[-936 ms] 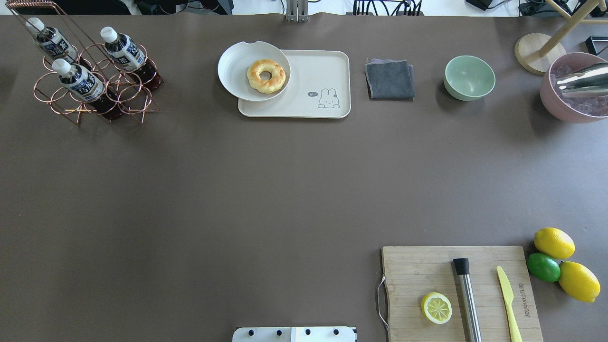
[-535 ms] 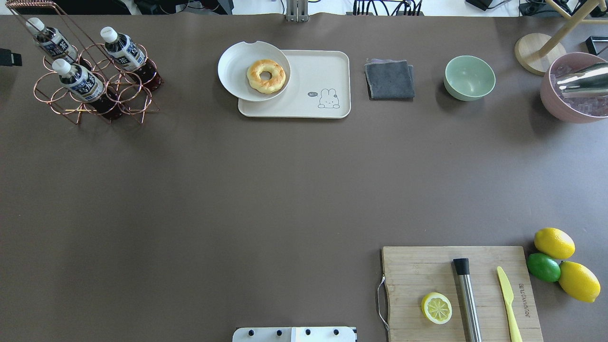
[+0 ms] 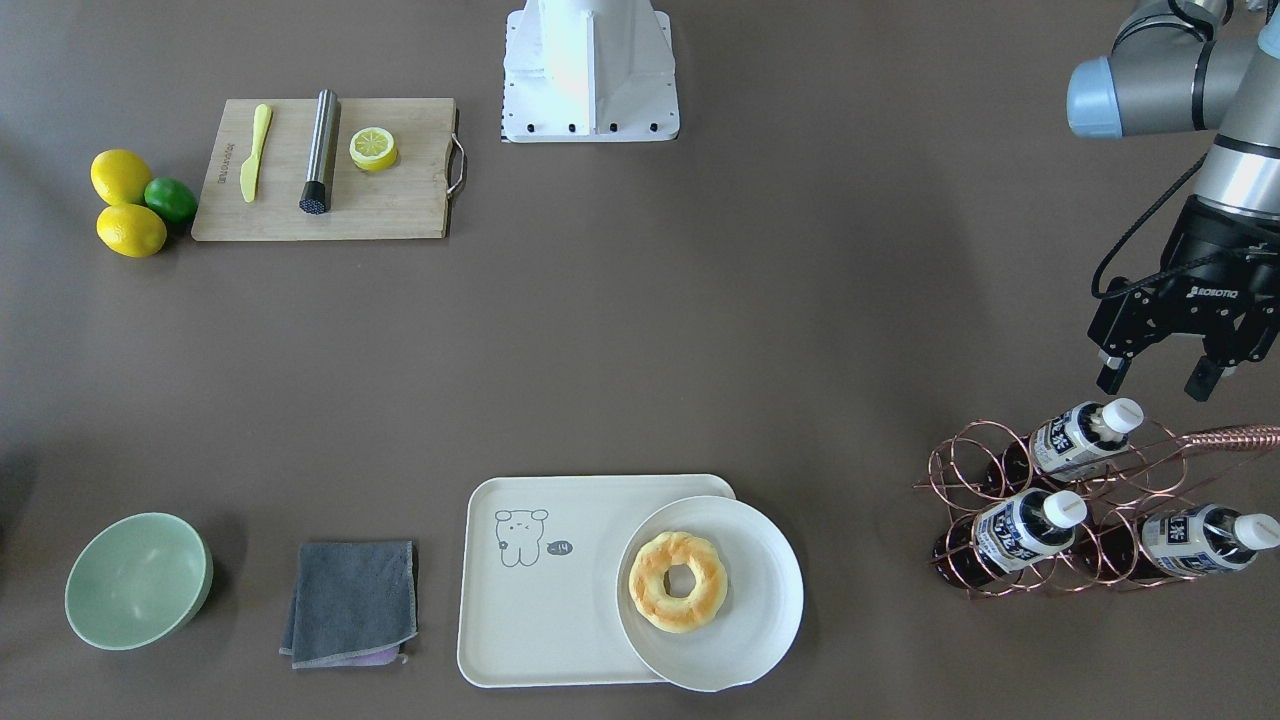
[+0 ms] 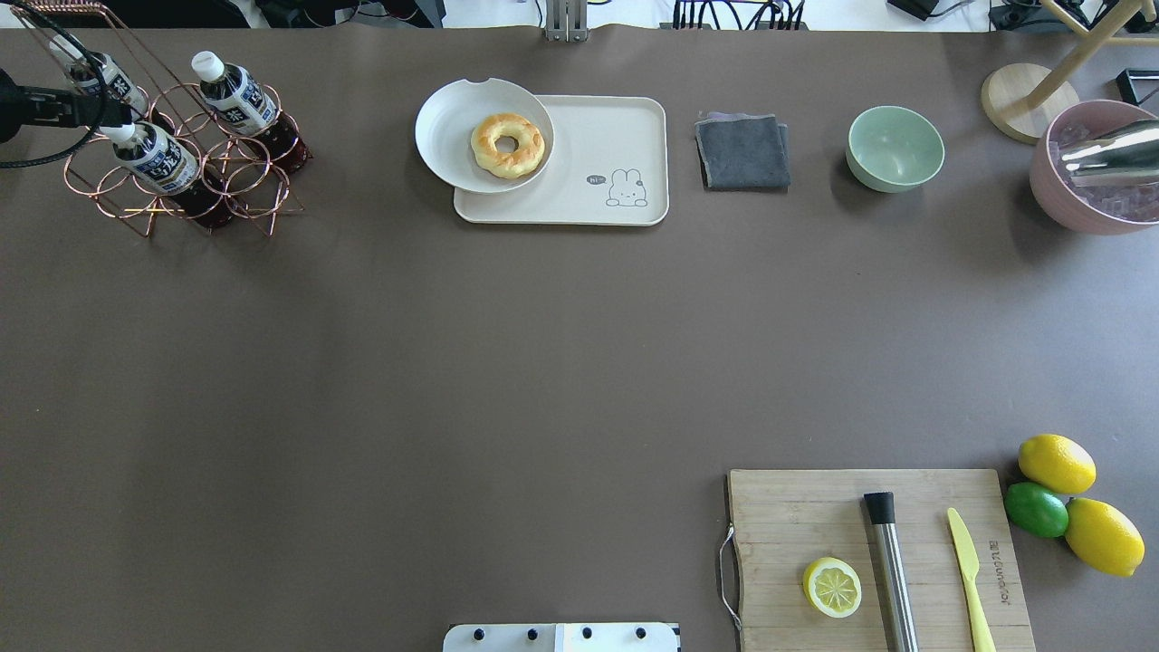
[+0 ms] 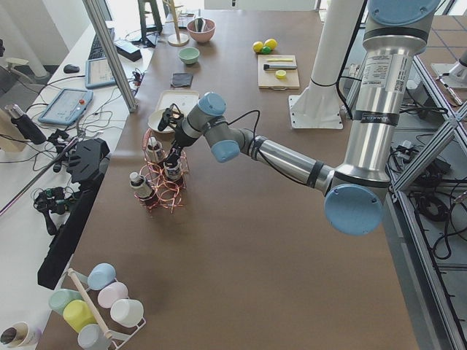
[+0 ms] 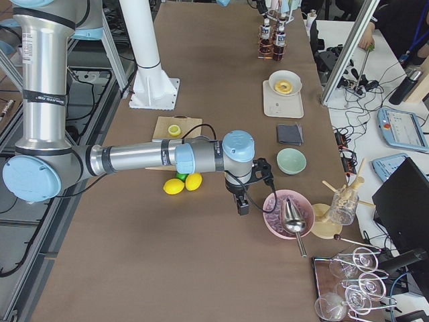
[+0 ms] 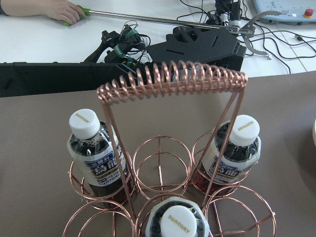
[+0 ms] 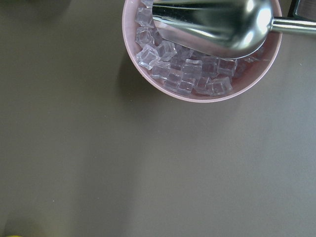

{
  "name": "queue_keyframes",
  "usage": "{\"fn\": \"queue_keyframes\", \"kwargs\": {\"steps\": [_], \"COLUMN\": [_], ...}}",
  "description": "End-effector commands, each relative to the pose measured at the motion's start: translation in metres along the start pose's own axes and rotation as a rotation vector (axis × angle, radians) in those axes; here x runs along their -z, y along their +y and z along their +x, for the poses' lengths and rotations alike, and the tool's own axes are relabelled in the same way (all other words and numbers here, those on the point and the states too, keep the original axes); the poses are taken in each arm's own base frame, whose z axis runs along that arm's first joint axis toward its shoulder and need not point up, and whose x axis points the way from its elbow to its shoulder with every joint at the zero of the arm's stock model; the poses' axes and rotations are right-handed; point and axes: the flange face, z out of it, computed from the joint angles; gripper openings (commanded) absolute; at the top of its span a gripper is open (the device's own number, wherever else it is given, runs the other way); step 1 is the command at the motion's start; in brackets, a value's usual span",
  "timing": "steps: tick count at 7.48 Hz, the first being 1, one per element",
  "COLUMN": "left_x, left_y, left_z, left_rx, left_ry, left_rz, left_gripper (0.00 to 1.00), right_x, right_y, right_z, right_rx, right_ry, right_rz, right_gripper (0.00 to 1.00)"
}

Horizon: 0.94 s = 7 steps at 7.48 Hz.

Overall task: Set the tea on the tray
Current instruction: 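Reach the left gripper down onto a tea bottle in the copper rack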

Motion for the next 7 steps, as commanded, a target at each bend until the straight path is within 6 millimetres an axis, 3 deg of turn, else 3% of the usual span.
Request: {"fn": "queue_keyframes", "kwargs": {"steps": [1, 4, 7], "left_x": [-0.021, -0.043, -0.047], "left_y": [-0.009, -0.010, -0.001], "left_z": [0.002, -0.004, 0.008], "left_rx": [0.000, -0.003, 0.006], "left_ry": [-0.002, 0.005, 0.036], "left_rz": [0.001, 0.006, 0.006], "left_gripper": [0.85, 0.84, 0.84], "right_x": [0.002, 0.001, 0.002], "right_y": [-0.002, -0.004, -0.004], "right_z": [-0.001, -0.001, -0.001], "right_rx": [0.003, 0.005, 0.004], "right_ry": [0.001, 0.001, 0.001], "right_rz": [0.004, 0.004, 0.005], "right_gripper": [1.00, 1.00, 1.00]}}
